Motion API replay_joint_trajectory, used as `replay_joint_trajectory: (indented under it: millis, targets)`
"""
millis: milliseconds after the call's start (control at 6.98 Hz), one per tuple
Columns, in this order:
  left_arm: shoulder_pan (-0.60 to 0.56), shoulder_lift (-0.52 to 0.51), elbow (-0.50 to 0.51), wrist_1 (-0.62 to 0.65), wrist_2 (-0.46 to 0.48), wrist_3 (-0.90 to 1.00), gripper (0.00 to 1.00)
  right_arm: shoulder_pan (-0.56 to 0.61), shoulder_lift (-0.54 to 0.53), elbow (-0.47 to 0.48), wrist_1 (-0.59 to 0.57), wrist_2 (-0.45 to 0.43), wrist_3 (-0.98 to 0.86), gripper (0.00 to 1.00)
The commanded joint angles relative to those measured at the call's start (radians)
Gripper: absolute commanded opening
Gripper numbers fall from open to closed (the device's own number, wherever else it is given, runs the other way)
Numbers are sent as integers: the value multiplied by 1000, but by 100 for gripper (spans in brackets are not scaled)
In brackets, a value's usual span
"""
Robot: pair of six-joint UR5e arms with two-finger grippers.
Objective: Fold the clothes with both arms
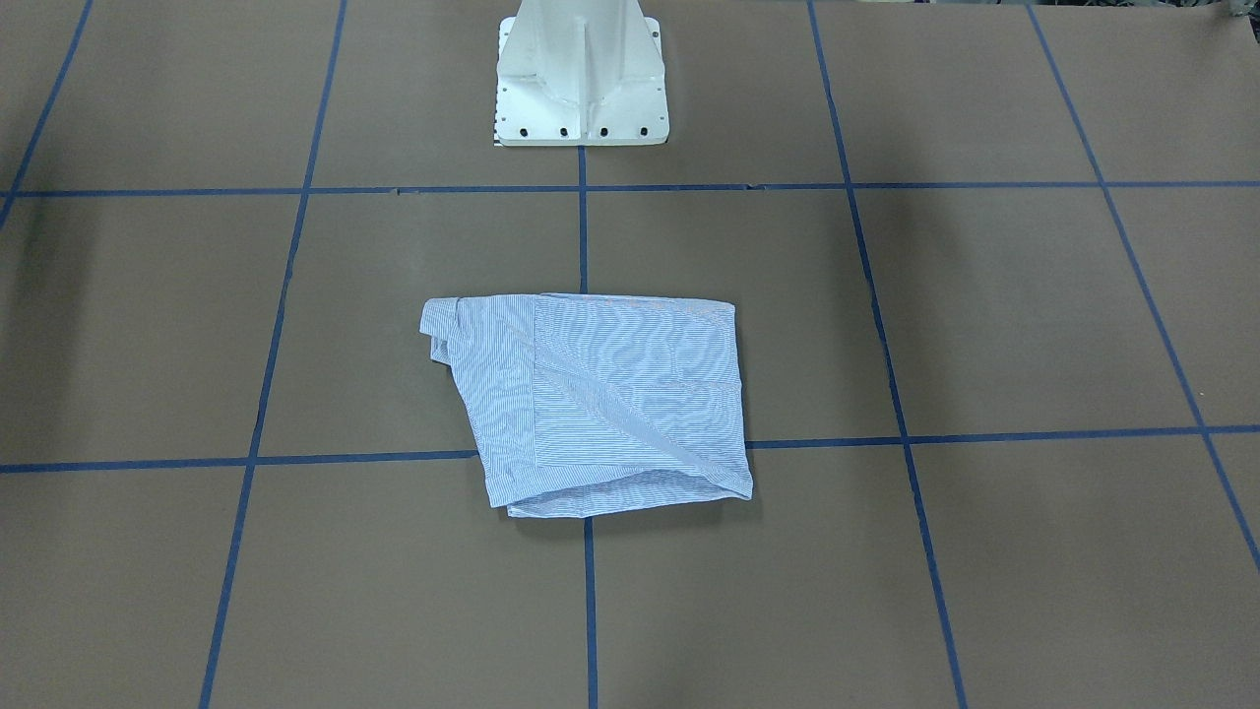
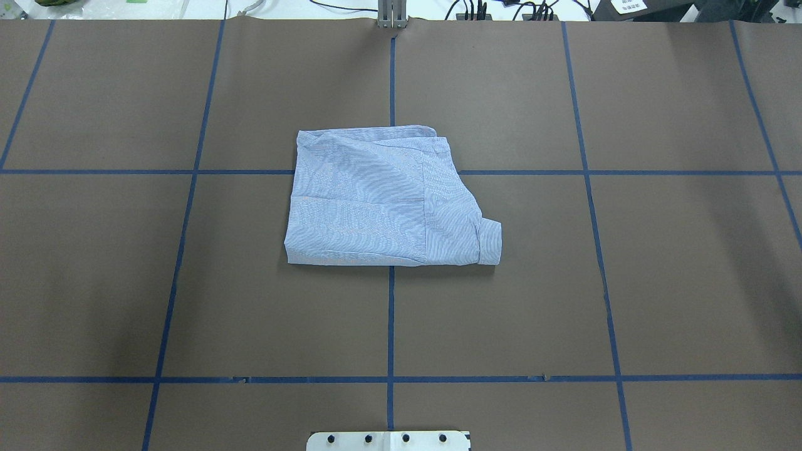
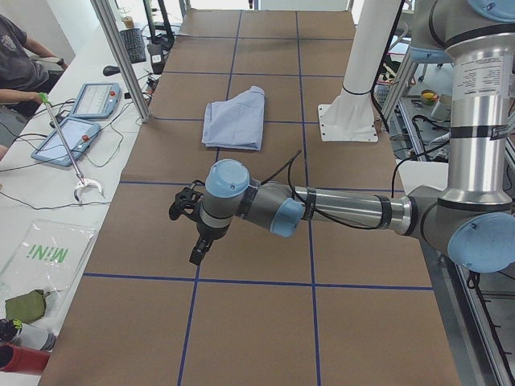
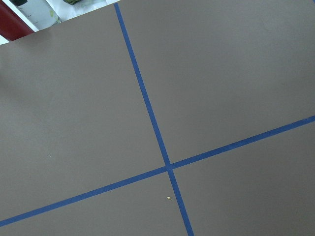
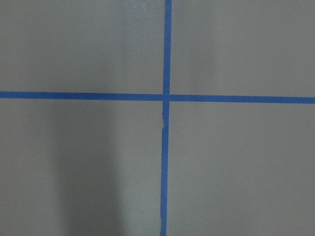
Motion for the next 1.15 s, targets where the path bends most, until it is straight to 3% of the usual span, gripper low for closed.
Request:
replay_joint_trajectory:
  millis: [0, 1002]
  targets:
    - [-1, 4, 8, -1, -1, -4, 100, -1, 4, -2, 2, -2, 7, 100]
    - [-1, 3, 2, -3, -2, -4, 100, -1, -10, -4, 1, 1, 9, 100]
